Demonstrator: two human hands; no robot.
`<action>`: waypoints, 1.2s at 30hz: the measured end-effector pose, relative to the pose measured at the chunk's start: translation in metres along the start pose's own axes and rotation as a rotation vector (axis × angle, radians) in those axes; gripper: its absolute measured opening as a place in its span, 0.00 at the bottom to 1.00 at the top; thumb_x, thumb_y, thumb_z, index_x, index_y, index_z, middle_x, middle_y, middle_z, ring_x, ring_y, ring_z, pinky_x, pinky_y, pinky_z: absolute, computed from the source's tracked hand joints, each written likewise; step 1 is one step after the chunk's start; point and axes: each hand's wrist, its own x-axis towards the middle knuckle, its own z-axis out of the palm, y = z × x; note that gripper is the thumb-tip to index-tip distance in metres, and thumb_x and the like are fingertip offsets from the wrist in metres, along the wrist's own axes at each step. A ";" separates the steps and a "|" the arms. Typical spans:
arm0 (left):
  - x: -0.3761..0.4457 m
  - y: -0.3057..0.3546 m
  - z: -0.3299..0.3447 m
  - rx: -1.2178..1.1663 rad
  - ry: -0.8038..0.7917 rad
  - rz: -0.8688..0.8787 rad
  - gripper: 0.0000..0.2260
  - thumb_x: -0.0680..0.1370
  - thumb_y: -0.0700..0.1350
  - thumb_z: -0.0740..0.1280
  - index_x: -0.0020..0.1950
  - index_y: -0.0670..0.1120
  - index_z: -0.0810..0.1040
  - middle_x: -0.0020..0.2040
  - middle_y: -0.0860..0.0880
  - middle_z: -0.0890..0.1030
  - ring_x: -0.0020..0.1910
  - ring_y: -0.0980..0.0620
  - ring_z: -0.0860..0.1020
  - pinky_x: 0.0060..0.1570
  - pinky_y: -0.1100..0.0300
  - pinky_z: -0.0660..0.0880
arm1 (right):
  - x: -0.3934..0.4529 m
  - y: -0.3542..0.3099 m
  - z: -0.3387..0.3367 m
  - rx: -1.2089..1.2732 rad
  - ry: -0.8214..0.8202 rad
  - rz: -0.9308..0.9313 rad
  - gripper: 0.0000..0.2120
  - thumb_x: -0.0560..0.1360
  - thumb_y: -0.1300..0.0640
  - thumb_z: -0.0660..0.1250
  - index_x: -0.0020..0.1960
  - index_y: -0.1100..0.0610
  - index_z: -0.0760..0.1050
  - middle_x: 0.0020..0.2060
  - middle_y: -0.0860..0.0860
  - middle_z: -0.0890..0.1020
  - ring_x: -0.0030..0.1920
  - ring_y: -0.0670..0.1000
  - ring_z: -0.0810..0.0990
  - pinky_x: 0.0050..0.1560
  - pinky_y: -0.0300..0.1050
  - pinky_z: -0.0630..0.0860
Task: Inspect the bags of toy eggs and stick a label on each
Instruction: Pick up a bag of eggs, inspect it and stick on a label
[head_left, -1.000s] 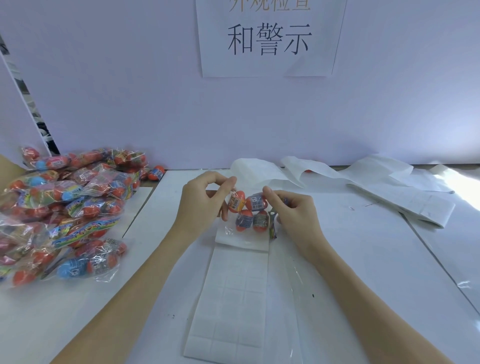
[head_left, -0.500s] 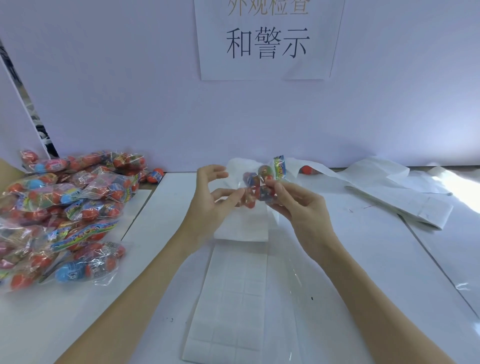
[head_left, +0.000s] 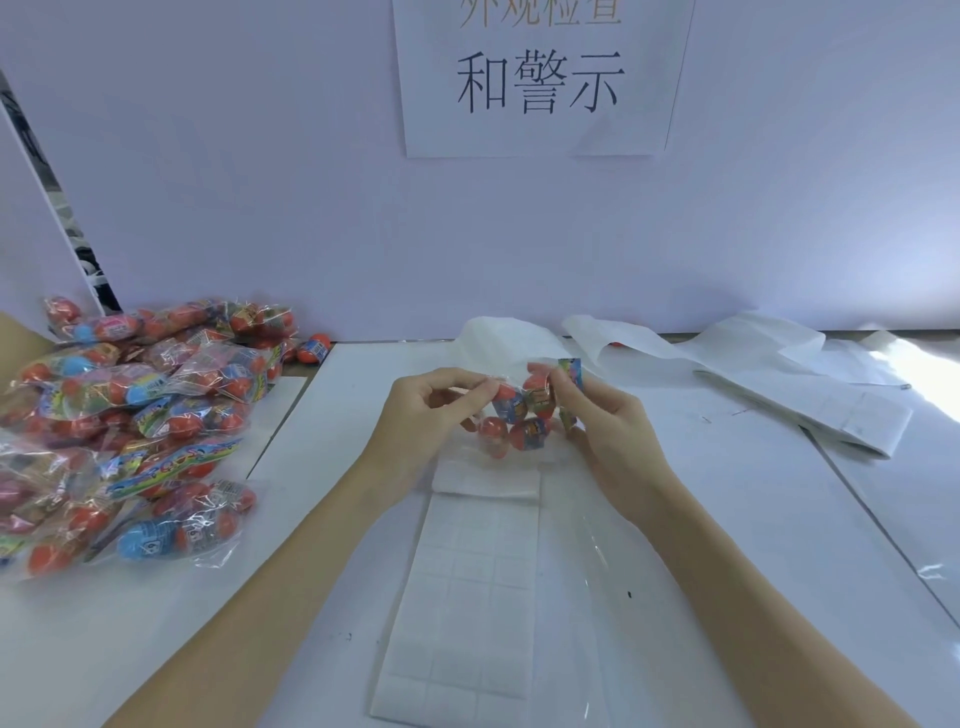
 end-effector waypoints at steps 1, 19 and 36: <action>0.000 0.000 -0.001 -0.026 -0.010 -0.015 0.05 0.79 0.44 0.74 0.51 0.46 0.89 0.51 0.44 0.87 0.43 0.51 0.81 0.48 0.57 0.80 | 0.000 0.000 0.000 0.033 0.021 0.017 0.14 0.82 0.48 0.68 0.61 0.54 0.86 0.53 0.52 0.88 0.51 0.49 0.86 0.58 0.46 0.81; 0.001 -0.001 -0.004 0.035 -0.135 -0.066 0.08 0.85 0.48 0.67 0.58 0.48 0.83 0.47 0.48 0.82 0.41 0.49 0.78 0.34 0.59 0.73 | 0.003 -0.002 -0.001 0.039 0.000 0.161 0.26 0.75 0.43 0.74 0.56 0.68 0.81 0.51 0.62 0.86 0.49 0.66 0.83 0.53 0.59 0.80; 0.001 -0.003 0.001 0.188 0.131 0.095 0.12 0.82 0.48 0.71 0.43 0.44 0.88 0.32 0.48 0.83 0.24 0.47 0.80 0.25 0.58 0.76 | 0.002 0.002 0.001 -0.057 -0.013 0.082 0.17 0.83 0.47 0.66 0.57 0.58 0.86 0.52 0.55 0.88 0.47 0.52 0.87 0.47 0.42 0.82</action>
